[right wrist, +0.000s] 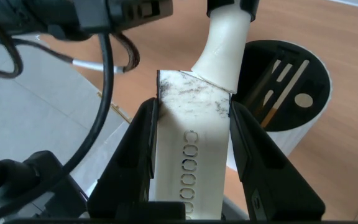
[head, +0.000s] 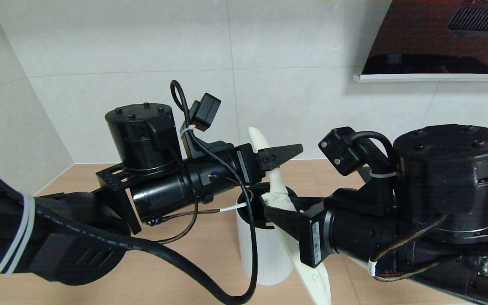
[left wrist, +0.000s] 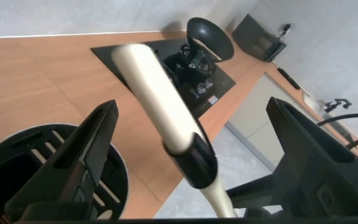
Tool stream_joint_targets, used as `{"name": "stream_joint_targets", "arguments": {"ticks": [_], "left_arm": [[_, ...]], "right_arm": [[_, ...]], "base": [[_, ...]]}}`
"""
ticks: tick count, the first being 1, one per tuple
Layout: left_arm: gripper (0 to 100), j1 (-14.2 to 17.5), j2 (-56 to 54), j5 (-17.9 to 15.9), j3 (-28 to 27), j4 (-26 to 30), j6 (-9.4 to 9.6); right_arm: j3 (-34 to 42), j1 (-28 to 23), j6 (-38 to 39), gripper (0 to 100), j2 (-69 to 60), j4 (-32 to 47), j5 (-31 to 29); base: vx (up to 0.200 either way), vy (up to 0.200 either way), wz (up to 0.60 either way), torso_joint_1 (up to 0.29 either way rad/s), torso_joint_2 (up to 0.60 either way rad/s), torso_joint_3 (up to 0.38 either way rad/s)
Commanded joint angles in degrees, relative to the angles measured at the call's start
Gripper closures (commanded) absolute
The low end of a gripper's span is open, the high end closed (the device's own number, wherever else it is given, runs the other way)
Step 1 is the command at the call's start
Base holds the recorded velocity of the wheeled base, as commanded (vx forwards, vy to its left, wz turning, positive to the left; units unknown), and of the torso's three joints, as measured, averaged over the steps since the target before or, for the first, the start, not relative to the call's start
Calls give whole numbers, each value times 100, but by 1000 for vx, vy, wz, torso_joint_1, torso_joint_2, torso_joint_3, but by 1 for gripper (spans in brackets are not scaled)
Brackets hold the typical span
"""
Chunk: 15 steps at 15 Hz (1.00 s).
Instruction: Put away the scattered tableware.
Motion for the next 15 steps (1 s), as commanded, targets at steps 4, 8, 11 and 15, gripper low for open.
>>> {"name": "stream_joint_targets", "arguments": {"ticks": [4,8,11,15], "left_arm": [[100,-17,-1,18,5,2,9],[100,-17,-36,27,40,2,9],[100,-9,-54,36,23,-7,9],[100,229,-555,106,14,-51,17]], "right_arm": [[1,-14,13,100,-14,-87,-6],[10,-31,13,100,-154,-87,-85],[1,-49,21,100,-128,-87,-85],[1,-277,-5,100,-365,-87,-208]], "base": [[0,0,0,0,0,0],[0,0,0,0,0,0],[0,0,0,0,0,0],[0,0,0,0,0,0]]}}
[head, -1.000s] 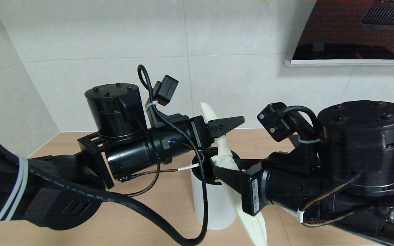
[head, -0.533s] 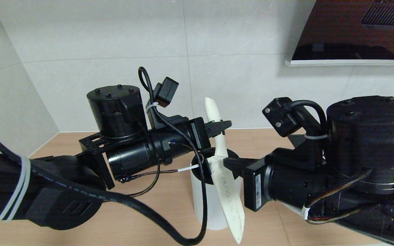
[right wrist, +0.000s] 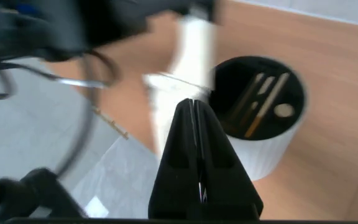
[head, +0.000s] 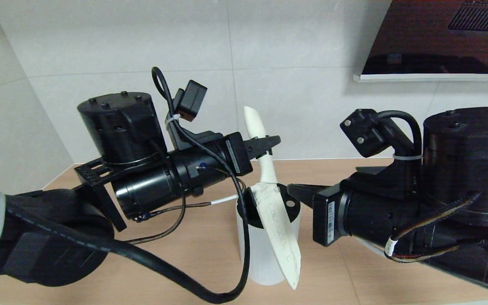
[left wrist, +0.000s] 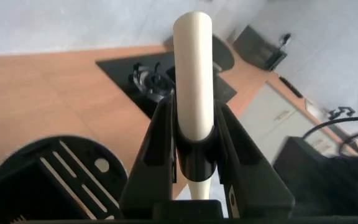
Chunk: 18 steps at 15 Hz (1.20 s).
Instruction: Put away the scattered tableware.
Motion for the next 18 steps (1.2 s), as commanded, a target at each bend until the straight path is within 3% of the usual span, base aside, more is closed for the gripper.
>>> {"name": "stream_joint_targets", "arguments": {"ticks": [1,2,6,10,12,14,18], "left_arm": [[100,234,-381,16,-14,-13,17],[100,392,-504,7,-32,-13,17],[100,831,-732,25,-93,-347,263],[100,893,-565,200,-102,-558,667],[100,893,-381,192,-14,-971,1150],[100,875,-117,130,144,-1586,1757],[100,735,111,42,425,-1833,2812]], "right_arm": [[-2,-187,-23,100,-188,-1,-10],[-2,-319,-31,0,-267,7,-1],[-116,-741,-31,0,-390,34,8],[-142,-855,-40,0,-338,43,16],[-133,-864,-40,0,-320,51,16],[-142,-934,-84,0,-294,51,16],[-133,-996,-102,0,-223,51,16]], "base": [[0,0,0,0,0,0],[0,0,0,0,0,0],[0,0,0,0,0,0],[0,0,0,0,0,0],[0,0,0,0,0,0],[0,0,0,0,0,0],[0,0,0,0,0,0]]}}
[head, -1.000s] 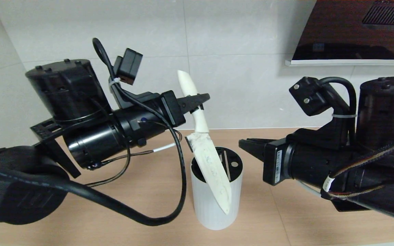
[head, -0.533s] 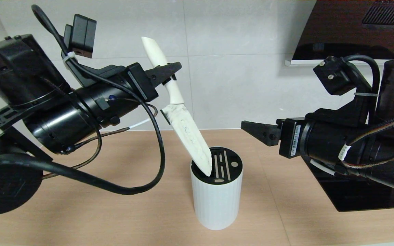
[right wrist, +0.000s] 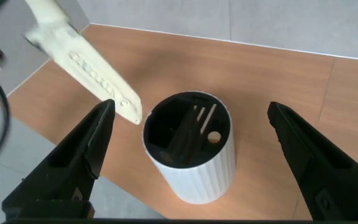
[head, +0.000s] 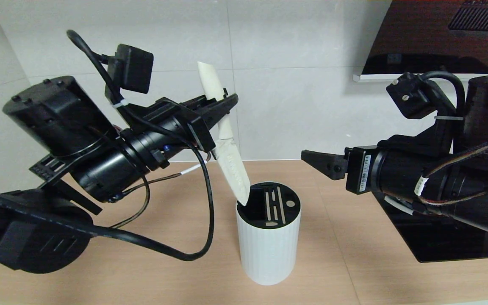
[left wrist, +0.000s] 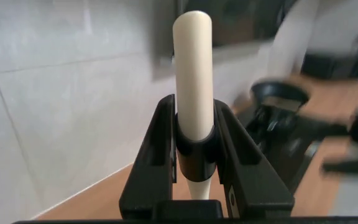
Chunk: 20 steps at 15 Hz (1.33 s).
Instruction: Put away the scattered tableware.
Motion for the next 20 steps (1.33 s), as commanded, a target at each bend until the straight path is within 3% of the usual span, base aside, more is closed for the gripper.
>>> {"name": "stream_joint_targets", "arguments": {"ticks": [1,4,8,16,20], "left_arm": [[100,-105,145,-3,148,-26,88],[100,-280,260,-3,244,-167,194],[100,-360,813,6,227,-932,220],[100,-360,1077,50,280,-958,519],[100,-386,1218,50,376,-967,554]], "right_arm": [[-4,-17,1,0,78,-3,1],[-4,-17,1,0,113,-3,-8],[4,-17,1,0,96,-3,-8],[22,-17,1,0,149,-12,-8],[22,-17,1,0,157,-12,-8]], "base": [[0,0,0,0,0,0],[0,0,0,0,0,0],[0,0,0,0,0,0],[0,0,0,0,0,0],[0,0,0,0,0,0]]}}
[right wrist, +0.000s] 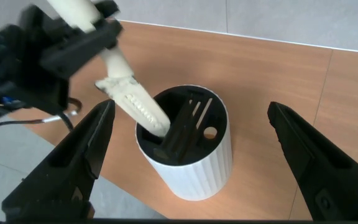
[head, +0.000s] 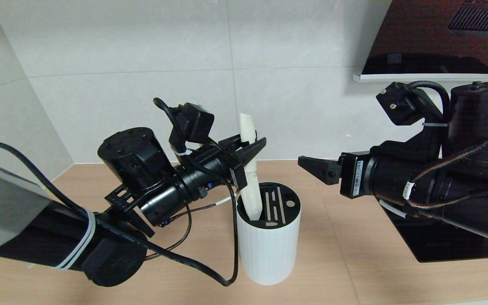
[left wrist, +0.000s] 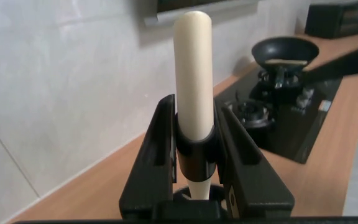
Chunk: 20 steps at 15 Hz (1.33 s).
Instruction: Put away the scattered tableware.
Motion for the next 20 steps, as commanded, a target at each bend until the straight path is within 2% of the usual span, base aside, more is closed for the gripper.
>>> {"name": "stream_joint_targets", "arguments": {"ticks": [1,10,16,20], "left_arm": [[100,-23,137,-2,20,-4,3],[100,-76,708,7,29,-250,3],[100,-207,1271,95,11,-690,-5],[100,-216,1367,104,11,-716,-5]], "right_arm": [[-1,2,0,0,17,-4,-1],[-10,2,0,0,26,-4,-1],[-1,10,0,0,79,-4,-1],[-1,10,0,0,96,-4,-1]], "base": [[0,0,0,0,0,0],[0,0,0,0,0,0],[0,0,0,0,0,0],[0,0,0,0,0,0]]}}
